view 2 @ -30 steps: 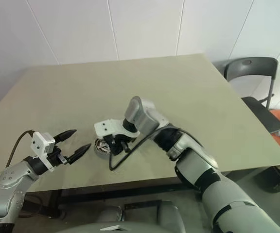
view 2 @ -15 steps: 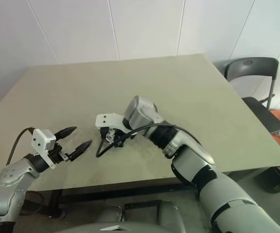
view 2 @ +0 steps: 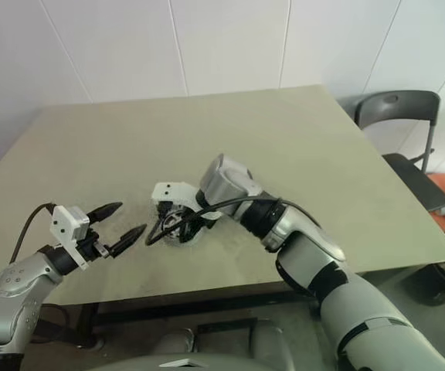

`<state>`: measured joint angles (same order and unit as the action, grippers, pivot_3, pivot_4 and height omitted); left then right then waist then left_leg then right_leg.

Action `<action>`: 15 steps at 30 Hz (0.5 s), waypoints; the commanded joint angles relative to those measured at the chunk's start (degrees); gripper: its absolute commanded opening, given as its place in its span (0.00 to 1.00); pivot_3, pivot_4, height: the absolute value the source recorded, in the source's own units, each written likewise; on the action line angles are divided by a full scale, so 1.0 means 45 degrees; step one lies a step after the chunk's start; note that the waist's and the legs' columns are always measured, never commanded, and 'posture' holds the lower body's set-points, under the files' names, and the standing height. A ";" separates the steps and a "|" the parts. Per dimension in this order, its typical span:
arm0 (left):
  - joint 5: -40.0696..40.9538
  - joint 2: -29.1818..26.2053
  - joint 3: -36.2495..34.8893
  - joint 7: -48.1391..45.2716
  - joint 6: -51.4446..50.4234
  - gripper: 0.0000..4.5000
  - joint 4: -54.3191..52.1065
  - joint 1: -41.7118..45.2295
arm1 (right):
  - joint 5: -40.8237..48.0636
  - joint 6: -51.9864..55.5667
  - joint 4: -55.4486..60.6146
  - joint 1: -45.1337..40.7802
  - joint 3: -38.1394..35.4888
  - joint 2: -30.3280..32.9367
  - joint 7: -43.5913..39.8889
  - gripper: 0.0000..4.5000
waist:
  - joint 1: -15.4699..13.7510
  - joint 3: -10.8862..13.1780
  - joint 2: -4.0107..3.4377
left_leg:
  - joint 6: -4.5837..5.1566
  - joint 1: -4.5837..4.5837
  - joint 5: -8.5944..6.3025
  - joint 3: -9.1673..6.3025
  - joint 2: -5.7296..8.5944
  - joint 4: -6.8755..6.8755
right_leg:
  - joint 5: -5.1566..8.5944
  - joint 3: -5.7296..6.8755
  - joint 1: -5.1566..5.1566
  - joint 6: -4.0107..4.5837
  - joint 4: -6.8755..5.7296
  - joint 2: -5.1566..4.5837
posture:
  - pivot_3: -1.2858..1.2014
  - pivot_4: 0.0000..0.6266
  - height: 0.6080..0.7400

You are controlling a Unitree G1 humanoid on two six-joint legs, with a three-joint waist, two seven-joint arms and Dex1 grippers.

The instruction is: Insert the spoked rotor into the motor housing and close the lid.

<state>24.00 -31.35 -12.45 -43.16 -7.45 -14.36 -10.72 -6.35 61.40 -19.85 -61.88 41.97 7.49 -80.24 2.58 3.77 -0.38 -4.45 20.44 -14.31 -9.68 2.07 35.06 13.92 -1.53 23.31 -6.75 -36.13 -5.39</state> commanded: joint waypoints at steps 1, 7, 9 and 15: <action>-0.0119 -0.0038 -0.0135 -0.0079 0.0392 1.00 0.0057 0.0120 | 0.0892 0.1336 0.0555 -0.0542 -0.0514 -0.0291 0.0353 0.29 | -0.0002 0.0000 0.0000 | 0.0000 0.0001 0.0000 0.0000 0.0000 0.0001 | 0.0000 0.0000 -0.0001 0.0000 0.0001 -0.0001 | 0.52 0.00 1.00; -0.0216 0.0016 -0.0092 -0.0124 0.0485 1.00 0.0164 0.0184 | 0.2296 0.3241 0.0498 -0.0770 -0.1738 -0.1066 0.1813 0.75 | -0.0001 0.0000 0.0000 | 0.0000 0.0001 0.0000 -0.0001 0.0000 0.0001 | 0.0000 0.0000 0.0002 0.0001 0.0000 -0.0001 | 0.52 0.00 1.00; -0.0229 0.0030 -0.0081 -0.0097 0.0468 1.00 0.0141 0.0199 | 0.2882 0.3745 0.0146 -0.1063 -0.2772 -0.1288 0.2263 0.90 | -0.0002 0.0000 0.0000 | 0.0000 0.0003 0.0000 -0.0001 0.0000 0.0003 | 0.0000 0.0000 0.0002 0.0000 0.0000 -0.0001 | 0.52 0.00 1.00; -0.0172 0.0062 -0.0198 0.0007 0.0472 1.00 -0.0042 0.0012 | 0.3798 0.4798 -0.1871 -0.1582 -0.6920 -0.1187 0.4874 0.99 | -0.0047 -0.0012 0.0018 | 0.0000 0.0003 -0.0001 -0.0001 0.0001 0.0006 | -0.0001 0.0002 -0.0005 0.0002 0.0005 -0.0002 | 0.52 0.00 1.00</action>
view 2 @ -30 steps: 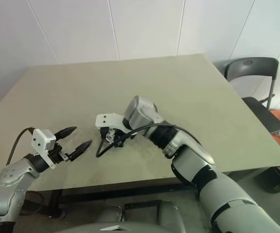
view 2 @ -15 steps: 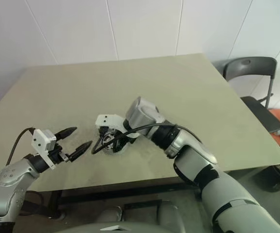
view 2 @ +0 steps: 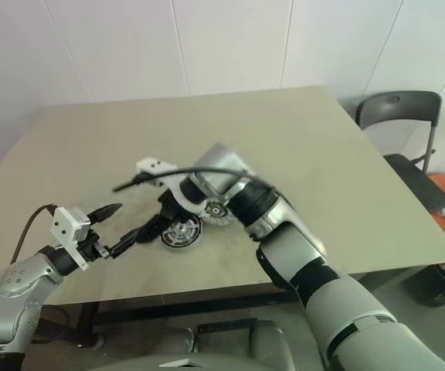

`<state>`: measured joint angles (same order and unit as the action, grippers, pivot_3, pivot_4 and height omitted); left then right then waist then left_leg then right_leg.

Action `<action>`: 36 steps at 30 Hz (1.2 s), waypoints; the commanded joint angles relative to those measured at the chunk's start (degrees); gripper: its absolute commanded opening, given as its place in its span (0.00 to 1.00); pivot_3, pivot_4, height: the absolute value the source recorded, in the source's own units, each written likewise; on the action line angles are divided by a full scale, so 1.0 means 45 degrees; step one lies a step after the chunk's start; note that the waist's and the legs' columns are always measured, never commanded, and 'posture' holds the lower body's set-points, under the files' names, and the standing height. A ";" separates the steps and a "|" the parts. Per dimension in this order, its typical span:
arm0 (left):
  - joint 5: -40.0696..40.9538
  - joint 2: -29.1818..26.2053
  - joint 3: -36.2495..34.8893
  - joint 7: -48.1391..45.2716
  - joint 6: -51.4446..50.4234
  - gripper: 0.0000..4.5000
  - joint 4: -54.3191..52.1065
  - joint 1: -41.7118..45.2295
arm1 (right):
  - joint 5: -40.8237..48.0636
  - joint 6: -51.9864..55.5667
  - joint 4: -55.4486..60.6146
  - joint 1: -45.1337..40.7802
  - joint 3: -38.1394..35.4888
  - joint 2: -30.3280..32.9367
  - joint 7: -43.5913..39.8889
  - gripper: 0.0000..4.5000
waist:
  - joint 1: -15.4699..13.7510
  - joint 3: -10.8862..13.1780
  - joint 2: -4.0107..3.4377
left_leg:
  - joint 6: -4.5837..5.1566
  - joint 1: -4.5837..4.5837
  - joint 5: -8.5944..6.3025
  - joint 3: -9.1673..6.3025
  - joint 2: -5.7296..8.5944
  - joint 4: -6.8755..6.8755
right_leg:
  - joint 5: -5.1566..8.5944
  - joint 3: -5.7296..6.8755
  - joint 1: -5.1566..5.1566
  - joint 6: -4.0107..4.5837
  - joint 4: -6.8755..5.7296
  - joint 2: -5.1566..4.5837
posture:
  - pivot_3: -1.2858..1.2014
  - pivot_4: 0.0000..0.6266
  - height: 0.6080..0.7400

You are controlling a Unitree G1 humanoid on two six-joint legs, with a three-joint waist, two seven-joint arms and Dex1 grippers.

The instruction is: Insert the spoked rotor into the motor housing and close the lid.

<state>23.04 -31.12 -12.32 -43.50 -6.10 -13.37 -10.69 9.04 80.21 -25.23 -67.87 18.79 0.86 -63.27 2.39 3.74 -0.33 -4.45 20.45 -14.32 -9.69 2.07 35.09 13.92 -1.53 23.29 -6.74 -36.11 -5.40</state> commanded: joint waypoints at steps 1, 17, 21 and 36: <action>0.0054 0.0024 -0.0241 0.0106 0.0177 1.00 -0.0303 -0.0050 | 0.0543 0.1040 -0.0848 -0.0176 -0.2162 0.0444 0.1355 0.99 | -0.0003 -0.0007 0.0012 | 0.0000 0.0000 0.0000 0.0001 0.0000 0.0001 | 0.0000 0.0000 -0.0002 0.0001 0.0003 -0.0002 | 0.52 0.00 1.00; 0.0269 -0.0299 -0.0466 -0.0169 0.0078 1.00 -0.0375 -0.0096 | 0.5444 0.2730 0.1413 0.4298 -0.9115 0.0622 0.8617 0.99 | 0.0052 0.0002 -0.0006 | 0.0005 0.0002 0.0002 0.0011 -0.0004 0.0000 | 0.0003 -0.0003 -0.0006 0.0008 0.0010 0.0000 | 0.52 0.00 1.00; 0.0269 -0.0382 -0.0443 -0.0280 0.0073 1.00 -0.0255 0.0028 | 0.5749 0.2730 0.2674 0.4303 -0.9845 0.0888 0.9162 0.99 | 0.0039 0.0002 -0.0006 | 0.0005 0.0003 0.0002 0.0011 -0.0003 0.0004 | 0.0005 -0.0003 -0.0012 0.0010 0.0018 0.0000 | 0.52 0.00 1.00; 0.0149 -0.0306 -0.0176 -0.0452 0.0136 1.00 0.0040 0.0408 | 0.8622 0.2730 0.5062 0.7268 -1.1640 0.1313 1.0836 0.99 | 0.0035 0.0007 -0.0015 | 0.0006 0.0006 0.0001 0.0016 -0.0006 -0.0006 | 0.0009 -0.0003 -0.0018 0.0013 0.0044 -0.0002 | 0.52 0.00 1.00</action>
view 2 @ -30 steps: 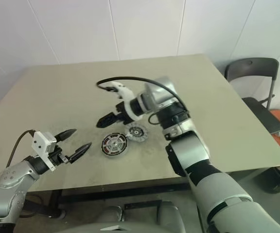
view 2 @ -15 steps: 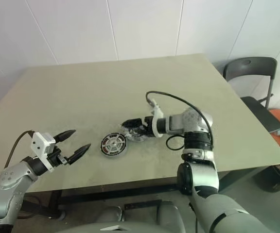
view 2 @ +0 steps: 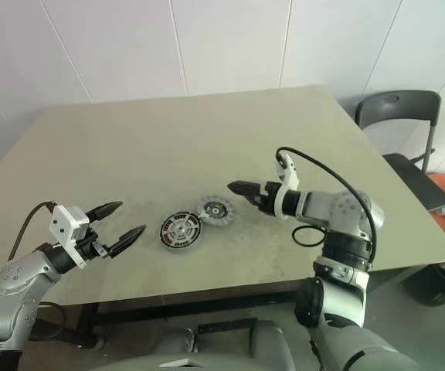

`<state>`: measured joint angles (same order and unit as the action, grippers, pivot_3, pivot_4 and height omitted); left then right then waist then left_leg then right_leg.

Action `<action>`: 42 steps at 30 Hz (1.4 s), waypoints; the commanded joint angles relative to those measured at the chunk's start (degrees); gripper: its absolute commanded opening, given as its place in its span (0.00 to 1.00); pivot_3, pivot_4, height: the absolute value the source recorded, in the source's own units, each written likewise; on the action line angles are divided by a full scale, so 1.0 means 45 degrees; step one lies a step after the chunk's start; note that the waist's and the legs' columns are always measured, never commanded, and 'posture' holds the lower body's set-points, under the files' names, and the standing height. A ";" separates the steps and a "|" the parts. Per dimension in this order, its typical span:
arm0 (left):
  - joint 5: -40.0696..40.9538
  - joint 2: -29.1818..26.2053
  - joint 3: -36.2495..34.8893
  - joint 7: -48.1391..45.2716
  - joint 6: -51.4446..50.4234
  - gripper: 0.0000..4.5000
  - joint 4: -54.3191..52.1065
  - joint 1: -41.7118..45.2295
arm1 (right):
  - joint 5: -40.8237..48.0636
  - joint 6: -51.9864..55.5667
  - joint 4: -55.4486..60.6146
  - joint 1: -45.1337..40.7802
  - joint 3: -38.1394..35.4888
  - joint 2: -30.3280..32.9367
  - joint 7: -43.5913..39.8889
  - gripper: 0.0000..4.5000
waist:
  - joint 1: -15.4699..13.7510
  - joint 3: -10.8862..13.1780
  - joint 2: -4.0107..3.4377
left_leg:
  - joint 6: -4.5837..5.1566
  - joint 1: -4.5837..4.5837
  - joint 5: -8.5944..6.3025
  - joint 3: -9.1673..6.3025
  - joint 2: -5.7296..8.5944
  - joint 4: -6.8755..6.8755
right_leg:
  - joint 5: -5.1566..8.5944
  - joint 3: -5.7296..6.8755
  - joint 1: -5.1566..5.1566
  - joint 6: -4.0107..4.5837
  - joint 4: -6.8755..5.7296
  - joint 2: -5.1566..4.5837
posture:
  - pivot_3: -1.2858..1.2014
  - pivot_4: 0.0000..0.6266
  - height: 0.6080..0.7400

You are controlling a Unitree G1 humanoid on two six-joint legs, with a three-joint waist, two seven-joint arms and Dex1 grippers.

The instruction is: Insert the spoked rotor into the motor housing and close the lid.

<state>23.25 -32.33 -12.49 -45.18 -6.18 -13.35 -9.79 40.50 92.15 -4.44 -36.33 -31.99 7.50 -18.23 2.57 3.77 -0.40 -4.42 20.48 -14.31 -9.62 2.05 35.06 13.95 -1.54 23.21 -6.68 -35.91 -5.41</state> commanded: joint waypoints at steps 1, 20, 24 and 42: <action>0.0095 -0.0027 -0.0121 -0.0105 0.0183 1.00 0.0086 0.0225 | 0.2259 0.0078 0.0449 0.0522 -0.0386 -0.0186 0.1237 0.99 | -0.0003 0.0000 0.0000 | 0.0000 0.0001 0.0000 0.0000 0.0000 -0.0001 | 0.0001 0.0000 -0.0002 0.0001 0.0006 0.0000 | 0.52 0.00 1.00; 0.0029 0.0099 -0.0042 -0.0203 0.0285 1.00 0.0337 0.0402 | 1.2572 -0.1969 -0.0670 0.3407 0.2732 0.0335 0.9919 0.99 | -0.0004 0.0007 -0.0013 | 0.0006 0.0022 -0.0004 0.0004 -0.0002 -0.0016 | 0.0001 0.0001 -0.0033 0.0004 0.0114 0.0000 | 0.52 0.00 1.00; 0.0044 0.0119 -0.0084 -0.0132 0.0251 1.00 0.0184 0.0304 | 1.3352 -0.3134 -0.0767 0.3405 0.3545 0.0325 1.0769 0.99 | -0.0013 0.0007 -0.0013 | 0.0007 0.0028 -0.0004 0.0004 -0.0002 -0.0017 | 0.0001 0.0001 -0.0038 0.0003 0.0134 -0.0001 | 0.52 0.00 1.00; 0.0064 0.0099 -0.0123 -0.0166 0.0329 1.00 0.0178 0.0265 | 1.3040 -0.6564 -0.0882 0.3581 0.4943 -0.0075 1.1025 0.99 | -0.0005 0.0007 -0.0015 | 0.0012 0.0002 -0.0011 0.0003 -0.0010 -0.0015 | 0.0001 0.0003 -0.0064 0.0004 0.0159 0.0003 | 0.52 0.00 1.00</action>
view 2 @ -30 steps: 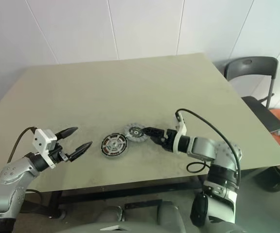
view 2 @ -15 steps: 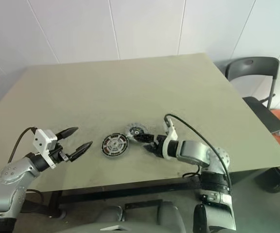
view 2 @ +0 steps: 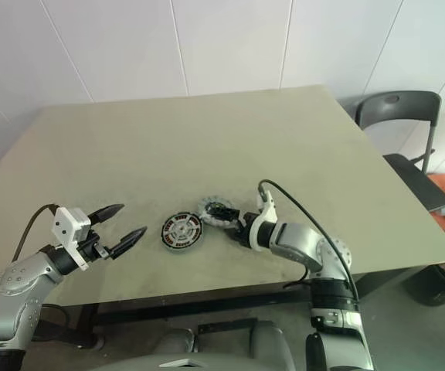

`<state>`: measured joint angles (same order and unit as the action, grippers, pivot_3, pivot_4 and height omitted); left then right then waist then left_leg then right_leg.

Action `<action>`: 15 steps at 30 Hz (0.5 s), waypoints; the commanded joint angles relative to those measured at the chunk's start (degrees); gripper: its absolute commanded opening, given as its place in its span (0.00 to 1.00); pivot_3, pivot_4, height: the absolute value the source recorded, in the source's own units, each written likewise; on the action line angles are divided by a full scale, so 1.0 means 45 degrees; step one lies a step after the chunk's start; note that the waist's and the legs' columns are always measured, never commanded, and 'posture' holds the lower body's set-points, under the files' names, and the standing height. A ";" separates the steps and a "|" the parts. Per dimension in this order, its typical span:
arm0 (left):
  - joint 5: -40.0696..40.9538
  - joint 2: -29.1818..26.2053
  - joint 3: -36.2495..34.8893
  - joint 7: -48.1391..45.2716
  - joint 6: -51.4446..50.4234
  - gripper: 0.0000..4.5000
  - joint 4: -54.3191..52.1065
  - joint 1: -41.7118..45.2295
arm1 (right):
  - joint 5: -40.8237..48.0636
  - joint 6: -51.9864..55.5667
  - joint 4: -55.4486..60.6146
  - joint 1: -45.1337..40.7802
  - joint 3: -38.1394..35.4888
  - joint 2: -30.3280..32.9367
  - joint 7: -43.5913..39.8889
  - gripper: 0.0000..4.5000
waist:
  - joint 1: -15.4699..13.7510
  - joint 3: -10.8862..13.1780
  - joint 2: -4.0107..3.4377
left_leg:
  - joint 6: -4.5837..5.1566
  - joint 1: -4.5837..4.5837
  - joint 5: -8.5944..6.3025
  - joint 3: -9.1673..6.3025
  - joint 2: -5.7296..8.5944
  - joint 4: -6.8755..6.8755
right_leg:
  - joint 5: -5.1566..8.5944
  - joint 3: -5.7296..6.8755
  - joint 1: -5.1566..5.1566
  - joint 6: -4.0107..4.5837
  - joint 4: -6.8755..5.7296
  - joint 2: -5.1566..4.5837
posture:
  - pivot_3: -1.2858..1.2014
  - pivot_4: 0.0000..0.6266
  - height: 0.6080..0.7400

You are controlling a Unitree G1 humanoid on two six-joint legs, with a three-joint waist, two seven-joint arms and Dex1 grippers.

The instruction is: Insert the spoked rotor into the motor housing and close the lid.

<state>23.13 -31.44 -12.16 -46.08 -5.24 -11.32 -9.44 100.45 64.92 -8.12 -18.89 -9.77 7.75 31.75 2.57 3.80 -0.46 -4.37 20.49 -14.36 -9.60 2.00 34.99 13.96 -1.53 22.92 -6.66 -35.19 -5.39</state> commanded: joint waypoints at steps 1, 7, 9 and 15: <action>0.0087 -0.0102 -0.0170 0.0076 0.0051 1.00 -0.0349 0.0222 | -0.0318 -0.0552 -0.0099 -0.0337 0.0023 -0.0135 -0.0105 0.99 | -0.0006 0.0001 -0.0001 | 0.0000 0.0002 0.0000 0.0001 0.0000 0.0000 | 0.0000 0.0000 -0.0001 0.0000 0.0005 -0.0001 | 0.52 0.00 1.00; 0.0106 -0.0110 -0.0127 0.0243 -0.0232 1.00 -0.0668 0.0305 | -0.0691 -0.0784 -0.0156 -0.0490 0.0053 -0.0115 -0.0404 0.79 | -0.0019 0.0002 -0.0004 | -0.0001 0.0034 0.0000 0.0000 0.0001 -0.0014 | -0.0001 0.0001 0.0020 0.0001 0.0023 -0.0003 | 0.52 0.00 1.00; 0.0111 -0.0110 -0.0132 0.0278 -0.0280 1.00 -0.0724 0.0309 | -0.0940 -0.0795 -0.0106 -0.0523 0.0062 -0.0069 -0.0648 0.64 | -0.0019 0.0003 -0.0005 | 0.0001 0.0051 0.0000 0.0001 0.0001 -0.0022 | -0.0002 0.0000 0.0039 0.0002 0.0022 -0.0002 | 0.52 0.00 1.00; 0.0121 -0.0105 -0.0144 0.0279 -0.0303 1.00 -0.0713 0.0324 | -0.1737 -0.0237 0.0444 -0.0555 0.0424 0.0266 -0.1996 0.19 | -0.0014 0.0003 -0.0005 | 0.0003 0.0055 0.0002 0.0002 0.0001 -0.0036 | -0.0003 0.0001 0.0051 0.0002 0.0020 0.0000 | 0.52 0.00 1.00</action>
<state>23.14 -31.46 -12.13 -44.91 -6.95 -12.55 -8.70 92.96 62.94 -9.01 -19.80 -8.42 8.91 25.09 2.51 3.81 -0.48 -4.36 20.74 -14.35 -9.59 2.01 34.83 13.94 -1.53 23.15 -6.65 -35.10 -5.40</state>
